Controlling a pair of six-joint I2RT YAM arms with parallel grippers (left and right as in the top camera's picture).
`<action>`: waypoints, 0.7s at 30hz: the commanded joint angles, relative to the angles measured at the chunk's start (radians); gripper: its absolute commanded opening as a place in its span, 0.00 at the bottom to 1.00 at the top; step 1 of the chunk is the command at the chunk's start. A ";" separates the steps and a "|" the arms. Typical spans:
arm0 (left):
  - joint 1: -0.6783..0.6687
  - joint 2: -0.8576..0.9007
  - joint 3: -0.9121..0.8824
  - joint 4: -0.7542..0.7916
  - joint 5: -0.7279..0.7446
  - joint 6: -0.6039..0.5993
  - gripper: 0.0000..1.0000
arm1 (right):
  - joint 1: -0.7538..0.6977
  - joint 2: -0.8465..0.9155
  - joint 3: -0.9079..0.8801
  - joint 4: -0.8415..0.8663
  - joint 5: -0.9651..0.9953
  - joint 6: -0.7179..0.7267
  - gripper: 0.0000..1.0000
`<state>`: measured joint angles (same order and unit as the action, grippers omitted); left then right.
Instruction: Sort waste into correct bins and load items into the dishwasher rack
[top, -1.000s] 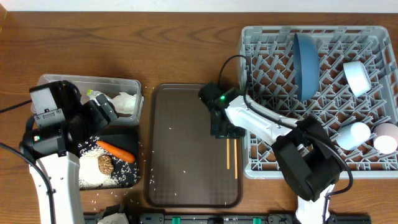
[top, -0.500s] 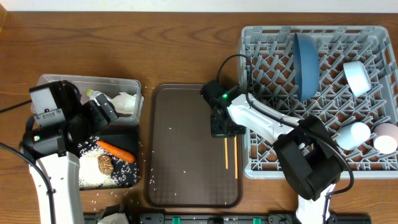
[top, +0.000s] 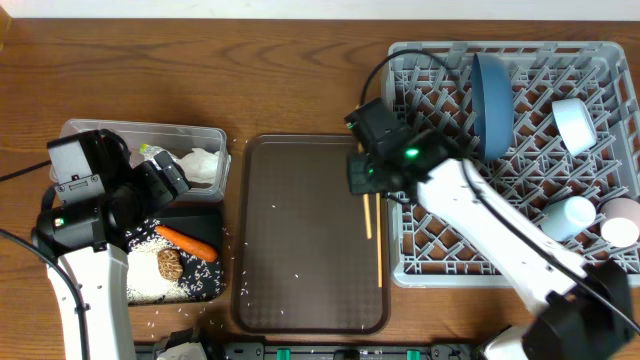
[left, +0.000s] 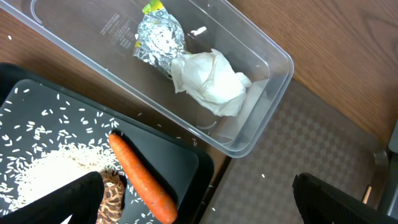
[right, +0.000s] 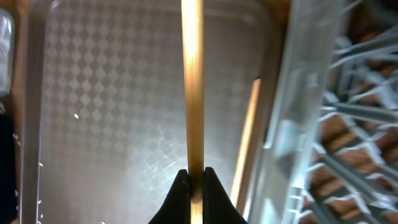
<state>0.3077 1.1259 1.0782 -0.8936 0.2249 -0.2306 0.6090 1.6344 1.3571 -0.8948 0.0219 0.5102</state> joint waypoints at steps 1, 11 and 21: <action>0.003 0.004 0.021 -0.003 -0.013 0.017 0.98 | -0.050 -0.035 0.007 -0.017 0.066 -0.037 0.01; 0.003 0.004 0.021 -0.003 -0.013 0.017 0.98 | -0.245 -0.037 0.003 -0.052 0.108 -0.059 0.01; 0.003 0.004 0.021 -0.003 -0.013 0.017 0.98 | -0.233 0.043 0.002 -0.064 0.064 -0.134 0.01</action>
<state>0.3077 1.1259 1.0782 -0.8940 0.2249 -0.2306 0.3508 1.6318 1.3567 -0.9573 0.0990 0.4065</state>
